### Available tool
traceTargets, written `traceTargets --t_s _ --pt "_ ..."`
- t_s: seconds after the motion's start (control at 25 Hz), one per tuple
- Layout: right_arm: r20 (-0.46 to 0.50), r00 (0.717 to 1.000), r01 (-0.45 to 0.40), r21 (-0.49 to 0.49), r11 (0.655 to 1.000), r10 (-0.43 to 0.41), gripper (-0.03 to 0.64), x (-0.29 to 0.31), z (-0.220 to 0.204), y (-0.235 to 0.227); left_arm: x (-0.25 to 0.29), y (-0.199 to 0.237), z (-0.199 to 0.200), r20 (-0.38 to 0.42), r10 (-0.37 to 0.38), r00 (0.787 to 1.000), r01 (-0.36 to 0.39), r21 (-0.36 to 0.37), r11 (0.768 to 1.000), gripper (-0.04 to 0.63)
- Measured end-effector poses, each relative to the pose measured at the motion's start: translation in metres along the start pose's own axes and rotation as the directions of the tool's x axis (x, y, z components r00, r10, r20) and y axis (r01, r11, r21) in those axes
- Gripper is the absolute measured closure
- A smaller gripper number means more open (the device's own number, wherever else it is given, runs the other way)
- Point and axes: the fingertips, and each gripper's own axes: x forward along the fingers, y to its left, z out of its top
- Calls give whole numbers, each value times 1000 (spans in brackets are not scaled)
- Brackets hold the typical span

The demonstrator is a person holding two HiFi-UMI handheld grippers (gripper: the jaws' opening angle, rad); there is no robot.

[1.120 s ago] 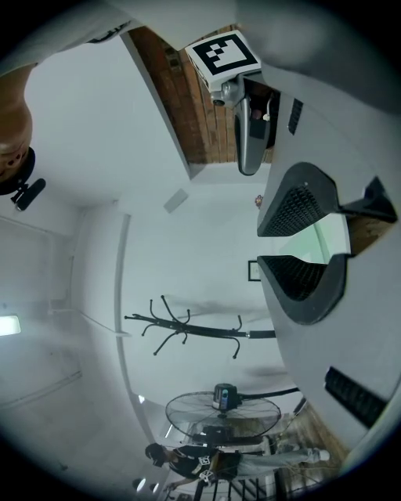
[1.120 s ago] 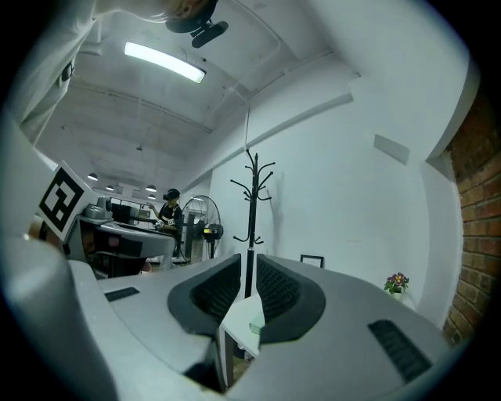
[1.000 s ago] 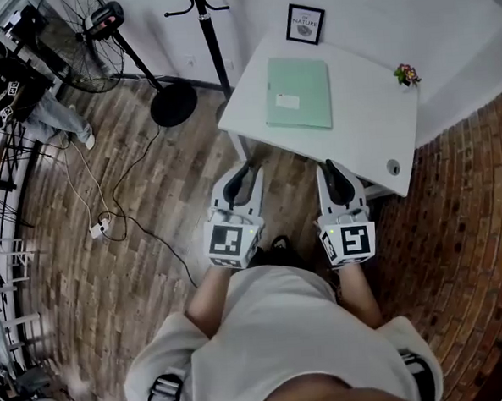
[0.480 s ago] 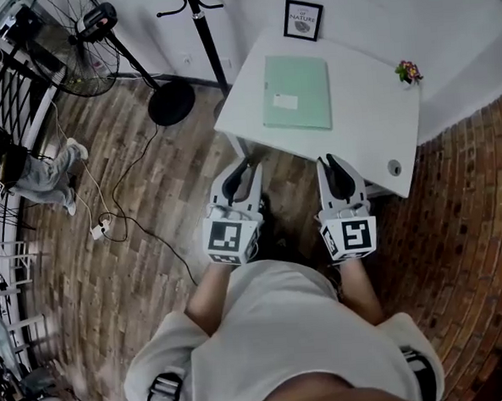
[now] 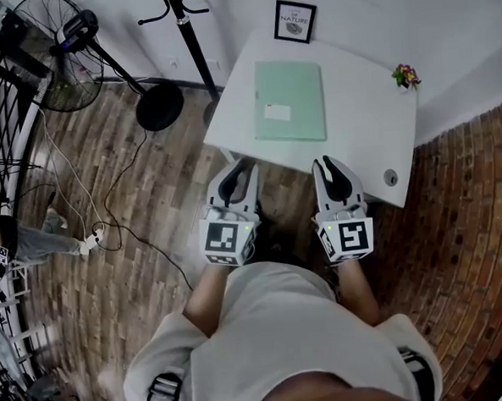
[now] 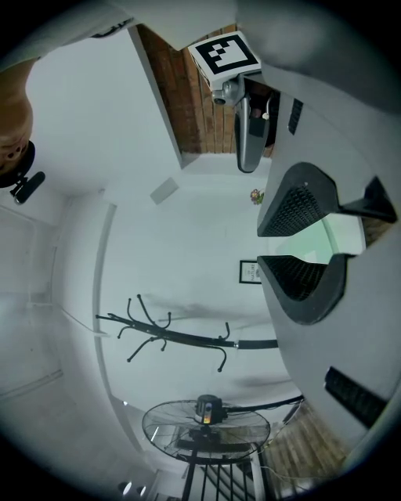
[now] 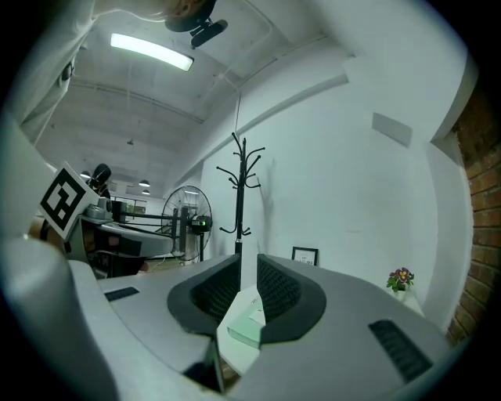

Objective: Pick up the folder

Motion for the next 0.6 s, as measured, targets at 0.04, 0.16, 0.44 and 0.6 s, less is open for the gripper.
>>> traceTargets --t_s 0.04,0.16,0.44,0.6 --pt "-5 1000 3 2 1000 -3 552 6 -2 -3 7 4 -2 -6 -4 1000 4 -2 1000 528" --pt "-20 1000 9 4 1000 -9 551 28 -7 -12 29 16 -2 -18 -18 1000 18 -4 1000 528" --pt "-47 998 40 20 999 -40 549 80 -14 -36 87 41 -1 -44 -72 996 72 0 997 528" --pt "-63 996 59 23 998 -57 549 107 -16 -45 113 60 1 -53 -94 994 94 -7 996 528"
